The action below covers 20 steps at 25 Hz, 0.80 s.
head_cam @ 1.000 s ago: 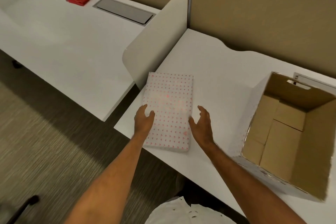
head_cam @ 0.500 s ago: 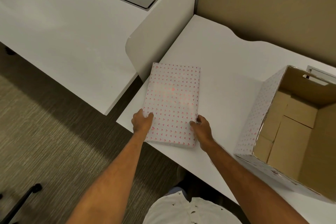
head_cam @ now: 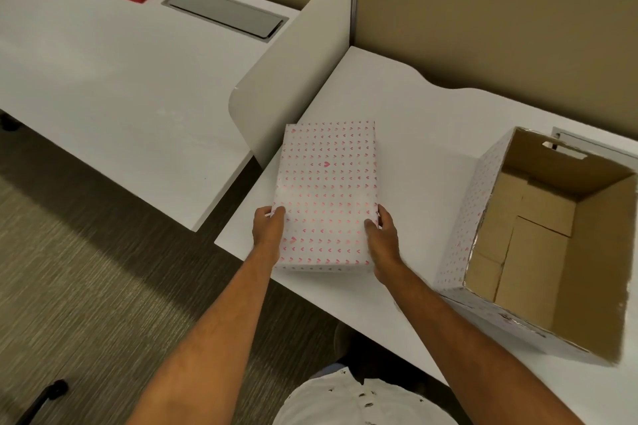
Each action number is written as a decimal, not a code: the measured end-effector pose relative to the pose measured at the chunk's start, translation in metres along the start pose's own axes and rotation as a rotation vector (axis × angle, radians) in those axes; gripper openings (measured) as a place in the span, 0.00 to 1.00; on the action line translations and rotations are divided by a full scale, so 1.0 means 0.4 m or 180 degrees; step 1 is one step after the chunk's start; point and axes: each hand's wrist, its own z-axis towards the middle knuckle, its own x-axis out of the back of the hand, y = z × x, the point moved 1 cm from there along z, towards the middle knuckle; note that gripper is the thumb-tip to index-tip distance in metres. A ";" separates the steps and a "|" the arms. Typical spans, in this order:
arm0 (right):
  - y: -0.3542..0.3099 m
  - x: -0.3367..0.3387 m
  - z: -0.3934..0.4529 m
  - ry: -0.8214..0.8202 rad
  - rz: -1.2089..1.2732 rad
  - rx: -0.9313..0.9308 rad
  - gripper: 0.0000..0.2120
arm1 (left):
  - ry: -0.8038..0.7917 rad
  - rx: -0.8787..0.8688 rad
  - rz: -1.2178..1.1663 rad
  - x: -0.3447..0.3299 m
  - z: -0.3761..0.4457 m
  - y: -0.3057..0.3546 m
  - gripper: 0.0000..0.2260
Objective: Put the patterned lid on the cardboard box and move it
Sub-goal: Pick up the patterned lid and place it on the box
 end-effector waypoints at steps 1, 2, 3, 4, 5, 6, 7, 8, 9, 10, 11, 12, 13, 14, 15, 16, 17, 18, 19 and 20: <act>-0.021 0.011 -0.005 0.0071 0.0016 0.0137 0.20 | 0.0006 -0.0092 -0.0060 -0.012 -0.009 0.023 0.18; -0.043 0.024 -0.009 0.0147 0.0038 0.0273 0.20 | 0.0007 -0.0197 -0.0097 -0.026 -0.019 0.049 0.17; -0.069 0.045 -0.014 0.0228 0.0060 0.0399 0.21 | -0.0011 -0.0317 -0.0109 -0.044 -0.031 0.078 0.17; -0.093 0.068 -0.019 0.0312 0.0097 0.0493 0.21 | -0.0036 -0.0436 -0.0116 -0.063 -0.043 0.107 0.16; -0.116 0.094 -0.023 0.0394 0.0130 0.0572 0.21 | -0.0069 -0.0558 -0.0114 -0.085 -0.056 0.138 0.16; -0.137 0.125 -0.027 0.0478 0.0175 0.0651 0.21 | -0.0120 -0.0684 -0.0103 -0.110 -0.072 0.167 0.16; -0.155 0.158 -0.034 0.0558 0.0204 0.0722 0.21 | -0.0190 -0.0801 -0.0086 -0.137 -0.088 0.191 0.16; -0.172 0.199 -0.041 0.0655 0.0236 0.0785 0.21 | -0.0282 -0.0913 -0.0058 -0.170 -0.109 0.213 0.16; -0.188 0.238 -0.053 0.0733 0.0282 0.0825 0.21 | -0.0369 -0.1007 -0.0026 -0.202 -0.131 0.232 0.16; -0.202 0.277 -0.064 0.0806 0.0350 0.0859 0.20 | -0.0453 -0.1103 0.0012 -0.234 -0.154 0.249 0.16; -0.214 0.319 -0.077 0.0873 0.0415 0.0899 0.20 | -0.0552 -0.1202 0.0049 -0.268 -0.180 0.263 0.17; -0.224 0.360 -0.093 0.0931 0.0457 0.0936 0.19 | -0.0663 -0.1287 0.0088 -0.301 -0.206 0.274 0.17; -0.235 0.404 -0.113 0.1001 0.0474 0.0968 0.19 | -0.0791 -0.1370 0.0129 -0.336 -0.235 0.282 0.17; -0.239 0.448 -0.129 0.1064 0.0468 0.0992 0.19 | -0.0909 -0.1438 0.0176 -0.369 -0.264 0.288 0.18; -0.242 0.489 -0.145 0.1129 0.0458 0.1000 0.19 | -0.1017 -0.1497 0.0222 -0.401 -0.294 0.293 0.18; -0.243 0.530 -0.162 0.1207 0.0460 0.0986 0.19 | -0.1124 -0.1551 0.0269 -0.435 -0.322 0.293 0.18; -0.240 0.568 -0.179 0.1295 0.0442 0.0965 0.19 | -0.1228 -0.1600 0.0323 -0.466 -0.349 0.290 0.18; -0.235 0.608 -0.197 0.1408 0.0411 0.0944 0.18 | -0.1344 -0.1650 0.0389 -0.500 -0.377 0.282 0.18; -0.226 0.643 -0.212 0.1504 0.0354 0.0929 0.17 | -0.1449 -0.1700 0.0450 -0.529 -0.401 0.269 0.17; -0.215 0.675 -0.227 0.1589 0.0306 0.0908 0.16 | -0.1538 -0.1732 0.0506 -0.557 -0.423 0.254 0.16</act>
